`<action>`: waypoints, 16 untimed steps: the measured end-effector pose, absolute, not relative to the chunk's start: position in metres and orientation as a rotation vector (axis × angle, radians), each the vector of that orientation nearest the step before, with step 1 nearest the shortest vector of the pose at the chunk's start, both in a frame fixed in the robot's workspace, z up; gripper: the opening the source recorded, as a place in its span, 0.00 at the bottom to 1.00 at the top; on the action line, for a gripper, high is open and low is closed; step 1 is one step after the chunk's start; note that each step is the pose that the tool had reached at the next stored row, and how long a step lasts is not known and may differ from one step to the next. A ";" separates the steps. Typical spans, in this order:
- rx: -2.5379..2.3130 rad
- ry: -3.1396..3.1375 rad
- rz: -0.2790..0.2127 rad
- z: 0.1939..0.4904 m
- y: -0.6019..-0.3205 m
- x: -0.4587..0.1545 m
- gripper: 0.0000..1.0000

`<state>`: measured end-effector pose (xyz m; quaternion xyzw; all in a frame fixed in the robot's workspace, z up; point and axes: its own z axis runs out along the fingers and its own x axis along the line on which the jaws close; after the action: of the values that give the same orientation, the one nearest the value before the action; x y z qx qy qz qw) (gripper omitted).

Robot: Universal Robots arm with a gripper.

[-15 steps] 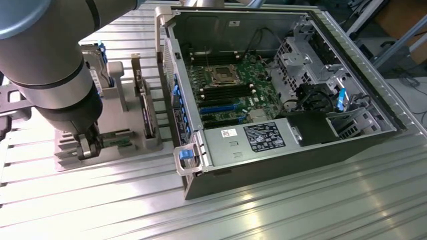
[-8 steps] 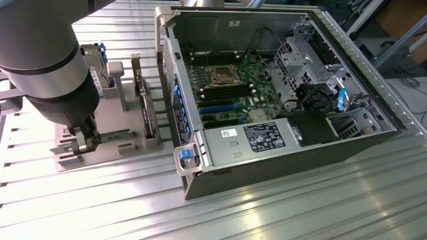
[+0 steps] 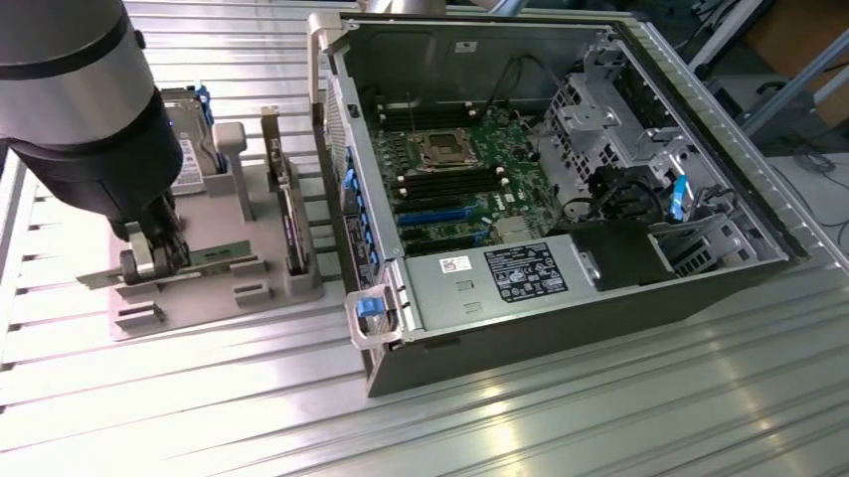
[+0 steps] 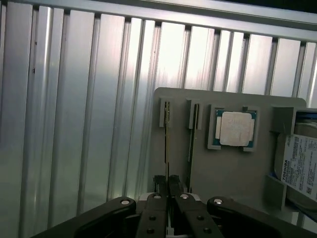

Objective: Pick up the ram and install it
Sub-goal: 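Pick up the ram and move it above insertion slot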

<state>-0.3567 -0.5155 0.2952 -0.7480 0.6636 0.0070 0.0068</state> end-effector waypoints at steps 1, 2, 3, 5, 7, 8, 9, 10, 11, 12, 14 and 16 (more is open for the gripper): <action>-2.340 2.076 0.022 0.300 -0.515 -0.357 0.13; -2.340 2.076 0.022 0.305 -0.515 -0.357 0.13; -2.340 2.076 0.022 0.311 -0.516 -0.357 0.13; -2.340 2.076 0.022 0.318 -0.515 -0.357 0.13; -2.340 2.076 0.022 0.329 -0.515 -0.357 0.13; -2.340 2.076 0.022 0.333 -0.516 -0.357 0.13; -2.340 2.076 0.022 0.335 -0.516 -0.357 0.13; -2.340 2.076 0.022 0.338 -0.516 -0.357 0.13; -2.340 2.076 0.022 0.341 -0.515 -0.357 0.13; -2.340 2.076 0.022 0.344 -0.516 -0.357 0.13; -2.340 2.076 0.022 0.353 -0.516 -0.357 0.13; -2.340 2.076 0.022 0.362 -0.515 -0.357 0.13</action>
<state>-0.3567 -0.5155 0.3624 -0.7480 0.6636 0.0070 0.0068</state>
